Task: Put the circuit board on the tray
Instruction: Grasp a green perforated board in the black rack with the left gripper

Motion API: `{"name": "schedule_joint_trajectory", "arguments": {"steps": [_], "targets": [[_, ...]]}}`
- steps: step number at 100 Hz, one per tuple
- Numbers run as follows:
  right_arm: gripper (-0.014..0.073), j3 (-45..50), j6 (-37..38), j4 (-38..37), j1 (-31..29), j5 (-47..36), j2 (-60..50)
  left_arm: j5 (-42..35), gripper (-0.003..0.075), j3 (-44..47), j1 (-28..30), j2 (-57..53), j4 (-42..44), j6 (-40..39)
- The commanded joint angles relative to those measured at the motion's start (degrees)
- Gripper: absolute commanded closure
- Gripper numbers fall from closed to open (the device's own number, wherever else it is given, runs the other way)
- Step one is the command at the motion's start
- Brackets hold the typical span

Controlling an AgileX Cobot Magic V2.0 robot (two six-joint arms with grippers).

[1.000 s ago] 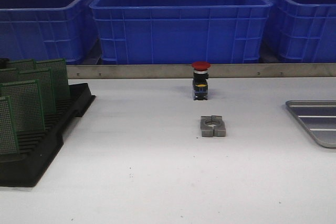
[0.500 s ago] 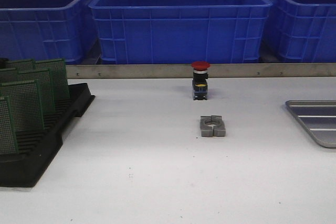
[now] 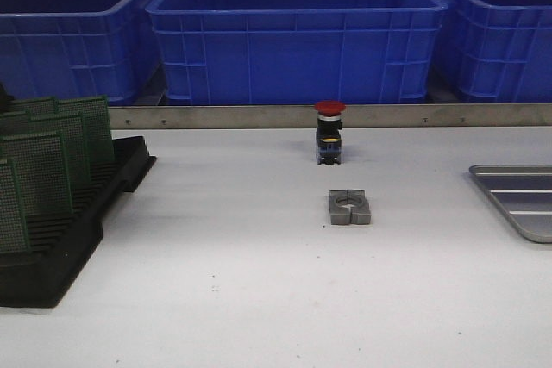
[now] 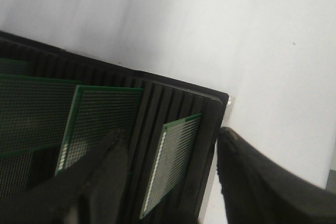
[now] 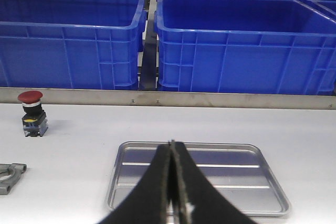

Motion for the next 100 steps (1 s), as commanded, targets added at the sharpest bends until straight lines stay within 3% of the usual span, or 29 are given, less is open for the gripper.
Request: {"name": "schedule_joint_trajectory", "arguments": {"steps": [1, 48, 58, 77, 100], "targets": [[0.0654, 0.0, -0.3, -0.56, -0.2, -4.35, -1.31, 0.42, 0.0355, -1.86, 0.02, -0.2, -2.7, 4.47], [0.0654, 0.0, -0.3, -0.56, -0.2, -4.35, -1.31, -0.69, 0.0359, -1.86, 0.02, 7.93, -0.6, 6.99], [0.0654, 0.0, -0.3, -0.56, -0.2, -4.35, -1.31, -1.05, 0.0444, -1.86, 0.02, 8.91, -0.6, 6.99], [0.0654, 0.0, -0.3, -0.56, -0.2, -4.35, -1.31, -0.18, 0.074, -1.86, 0.02, 8.91, -0.6, 6.99], [0.0654, 0.0, -0.3, -0.56, -0.2, -4.35, -1.31, 11.6, 0.0741, -7.02, 0.02, 8.54, -0.6, 6.74]]}}
